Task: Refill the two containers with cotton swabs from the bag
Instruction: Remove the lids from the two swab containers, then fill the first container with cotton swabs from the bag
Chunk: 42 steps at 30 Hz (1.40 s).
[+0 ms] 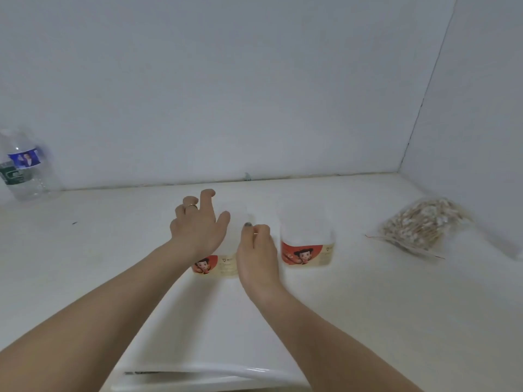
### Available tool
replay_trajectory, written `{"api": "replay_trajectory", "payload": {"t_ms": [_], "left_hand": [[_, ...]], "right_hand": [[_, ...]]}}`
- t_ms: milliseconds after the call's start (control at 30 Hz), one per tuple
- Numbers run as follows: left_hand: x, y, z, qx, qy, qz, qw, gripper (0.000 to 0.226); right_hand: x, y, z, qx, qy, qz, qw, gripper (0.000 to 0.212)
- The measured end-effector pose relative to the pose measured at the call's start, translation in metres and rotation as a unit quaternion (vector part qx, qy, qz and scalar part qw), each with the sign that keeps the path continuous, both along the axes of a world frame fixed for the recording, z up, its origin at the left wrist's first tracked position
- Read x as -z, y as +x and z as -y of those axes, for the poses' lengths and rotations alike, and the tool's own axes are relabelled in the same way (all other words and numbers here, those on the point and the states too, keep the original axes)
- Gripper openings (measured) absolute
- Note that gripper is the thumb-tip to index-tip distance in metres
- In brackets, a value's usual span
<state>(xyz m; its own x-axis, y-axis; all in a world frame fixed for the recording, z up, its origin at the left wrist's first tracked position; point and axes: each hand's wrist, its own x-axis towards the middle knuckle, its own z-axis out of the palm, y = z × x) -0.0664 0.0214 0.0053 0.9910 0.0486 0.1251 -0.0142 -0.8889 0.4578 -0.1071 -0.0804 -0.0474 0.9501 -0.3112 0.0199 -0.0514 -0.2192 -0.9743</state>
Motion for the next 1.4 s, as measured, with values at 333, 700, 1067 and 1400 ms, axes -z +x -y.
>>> {"api": "replay_trajectory", "payload": {"t_ms": [333, 700, 1067, 1400], "left_hand": [[-0.036, -0.034, 0.118, 0.197, -0.054, 0.249, 0.947, 0.01], [0.017, -0.015, 0.165, 0.227, 0.213, 0.097, 0.945, 0.057], [0.026, 0.016, 0.134, 0.13, 0.113, 0.04, 0.984, 0.053], [0.034, -0.009, 0.136, 0.273, 0.215, 0.149, 0.926, 0.008]], "right_hand": [[-0.049, -0.041, 0.144, 0.042, -0.153, 0.087, 0.983, 0.015], [-0.021, -0.051, 0.265, 0.039, -0.19, 0.032, 0.981, 0.037], [-0.013, -0.025, 0.233, -0.036, -0.39, -0.06, 0.918, 0.04], [-0.026, -0.043, 0.254, -0.054, -0.711, -0.183, 0.677, 0.03]]}}
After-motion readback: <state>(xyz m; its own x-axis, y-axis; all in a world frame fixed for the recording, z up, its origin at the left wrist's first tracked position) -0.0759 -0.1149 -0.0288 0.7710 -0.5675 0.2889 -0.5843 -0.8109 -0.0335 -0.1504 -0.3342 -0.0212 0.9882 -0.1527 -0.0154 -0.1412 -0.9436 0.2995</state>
